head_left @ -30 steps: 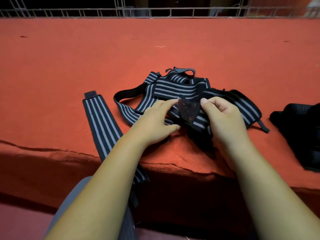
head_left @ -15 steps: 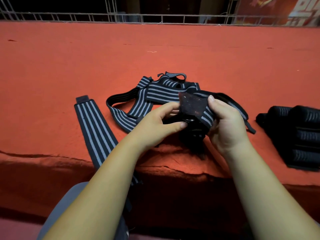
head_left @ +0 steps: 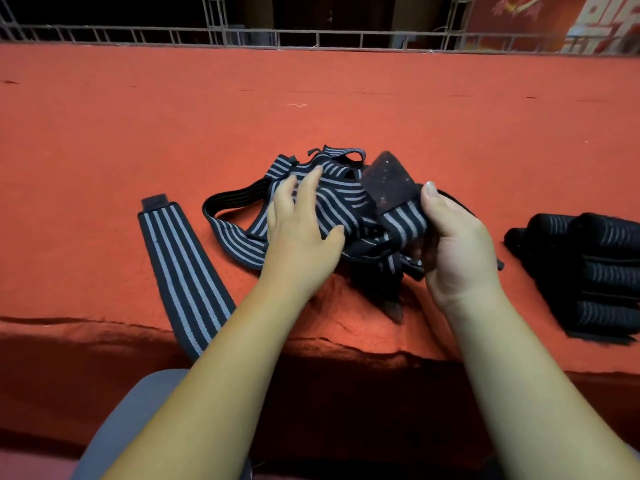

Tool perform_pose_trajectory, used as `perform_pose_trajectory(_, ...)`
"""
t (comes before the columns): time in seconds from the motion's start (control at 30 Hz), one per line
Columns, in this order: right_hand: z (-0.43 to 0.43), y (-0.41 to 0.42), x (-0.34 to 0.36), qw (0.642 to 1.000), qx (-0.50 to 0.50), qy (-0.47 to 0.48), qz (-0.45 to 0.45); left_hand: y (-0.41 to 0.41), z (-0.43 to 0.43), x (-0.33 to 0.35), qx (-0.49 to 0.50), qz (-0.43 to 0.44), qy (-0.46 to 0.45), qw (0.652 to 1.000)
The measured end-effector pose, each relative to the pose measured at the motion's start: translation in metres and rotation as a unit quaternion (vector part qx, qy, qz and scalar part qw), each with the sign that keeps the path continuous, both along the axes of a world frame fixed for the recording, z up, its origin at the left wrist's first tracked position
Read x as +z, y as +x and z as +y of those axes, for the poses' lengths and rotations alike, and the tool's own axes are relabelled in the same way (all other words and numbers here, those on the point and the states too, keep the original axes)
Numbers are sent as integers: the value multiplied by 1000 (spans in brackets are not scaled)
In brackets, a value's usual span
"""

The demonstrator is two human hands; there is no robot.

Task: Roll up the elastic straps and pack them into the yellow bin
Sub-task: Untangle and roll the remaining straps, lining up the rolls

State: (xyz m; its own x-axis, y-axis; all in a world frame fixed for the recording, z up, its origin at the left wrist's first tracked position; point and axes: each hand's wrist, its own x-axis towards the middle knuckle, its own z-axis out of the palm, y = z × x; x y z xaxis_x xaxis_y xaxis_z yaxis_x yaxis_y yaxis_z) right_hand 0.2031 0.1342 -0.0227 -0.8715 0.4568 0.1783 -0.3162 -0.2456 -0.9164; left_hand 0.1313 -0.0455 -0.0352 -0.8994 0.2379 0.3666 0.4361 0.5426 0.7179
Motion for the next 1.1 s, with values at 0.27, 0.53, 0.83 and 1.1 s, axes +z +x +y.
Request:
perform_pose_trajectory(0.27, -5, 8, -1, 977, -87, 194, -8, 25, 9, 30, -162, -166, 200, 952)
perform_pose_trajectory(0.53, -10, 4, -12, 957, -39, 286, -10, 25, 8, 29, -123, -257, 378, 881)
perform_pose_trajectory(0.83, -14, 5, -13, 930, 182, 276, -158, 8, -1, 22, -92, -210, 521, 822)
perform_pose_trajectory(1.1, -12, 12, -3, 917, 298, 239, -116, -7, -8, 14, -81, -164, 577, 796)
